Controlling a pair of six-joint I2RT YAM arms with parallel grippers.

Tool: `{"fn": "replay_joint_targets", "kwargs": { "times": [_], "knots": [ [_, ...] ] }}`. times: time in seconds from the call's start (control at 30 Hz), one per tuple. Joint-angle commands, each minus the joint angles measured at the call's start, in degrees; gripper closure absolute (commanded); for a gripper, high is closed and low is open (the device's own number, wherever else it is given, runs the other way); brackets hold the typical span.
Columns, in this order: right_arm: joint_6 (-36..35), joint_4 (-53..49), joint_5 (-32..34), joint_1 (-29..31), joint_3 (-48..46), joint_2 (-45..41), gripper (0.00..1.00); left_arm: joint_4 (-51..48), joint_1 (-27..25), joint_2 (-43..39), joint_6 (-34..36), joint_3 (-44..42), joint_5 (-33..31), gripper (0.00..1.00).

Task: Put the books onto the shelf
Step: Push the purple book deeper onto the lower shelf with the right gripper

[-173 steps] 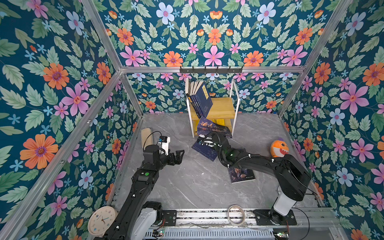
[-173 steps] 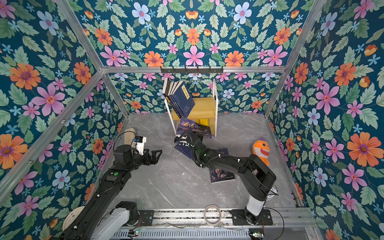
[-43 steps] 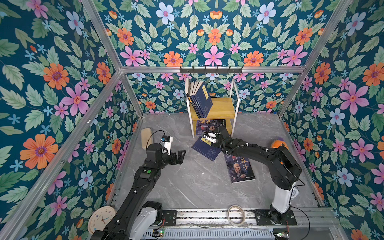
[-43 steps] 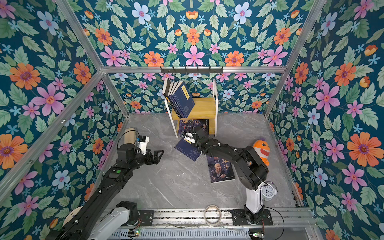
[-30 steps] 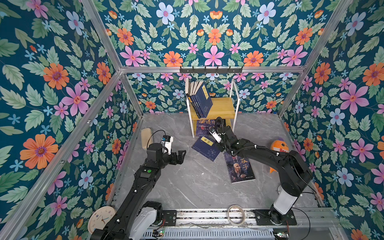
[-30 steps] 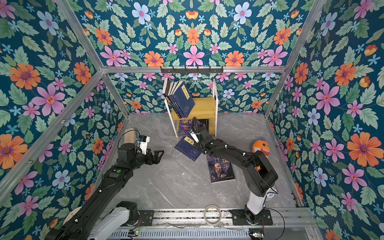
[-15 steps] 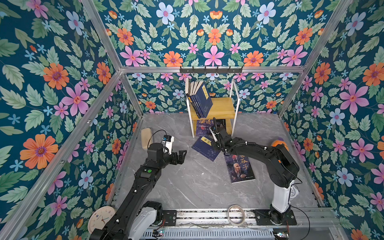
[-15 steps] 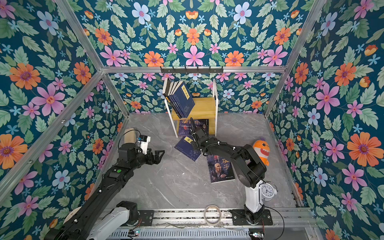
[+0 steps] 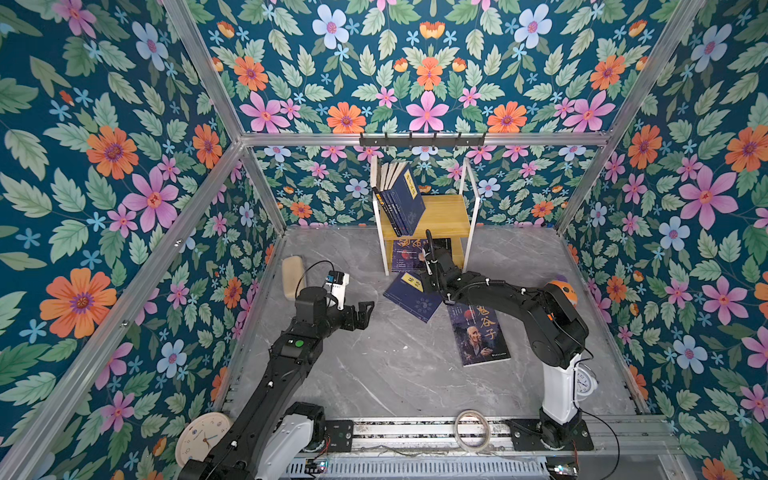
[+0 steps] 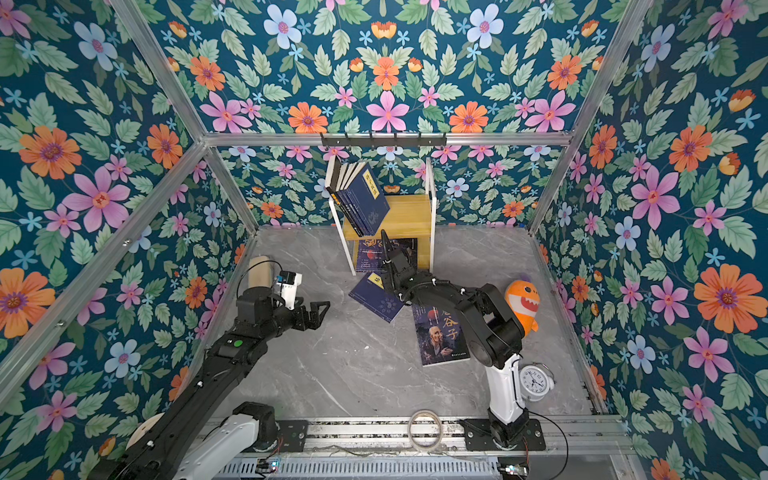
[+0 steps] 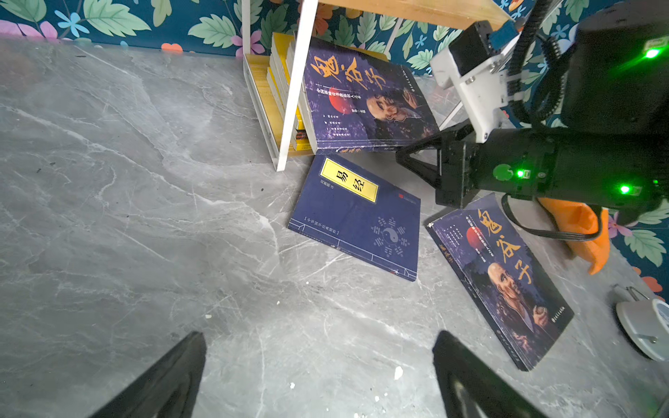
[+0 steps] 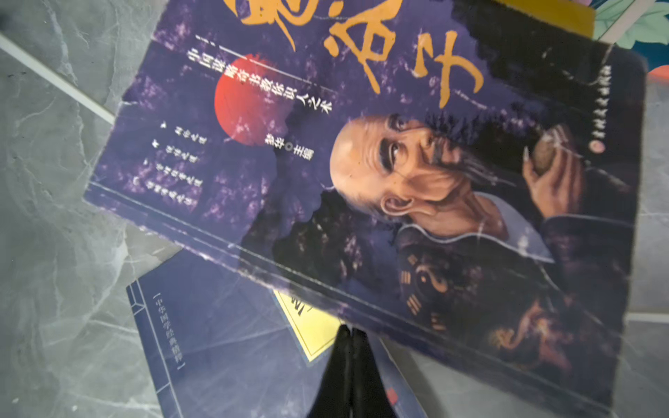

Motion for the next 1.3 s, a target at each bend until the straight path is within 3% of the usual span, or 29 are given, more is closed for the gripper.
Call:
{"fn": "replay_joint_targets", "kwargs": {
  "times": [0.0, 1.27],
  "knots": [
    [0.50, 3.81, 0.10, 0.03, 1.56, 1.23, 1.00, 0.42, 0.18, -0.27, 0.77, -0.37, -0.44, 0.00],
    [-1.59, 14.09, 2.07, -0.32, 0.54, 1.69, 1.00, 1.62, 2.22, -1.50, -0.41, -1.92, 1.58, 0.00]
  ]
}}
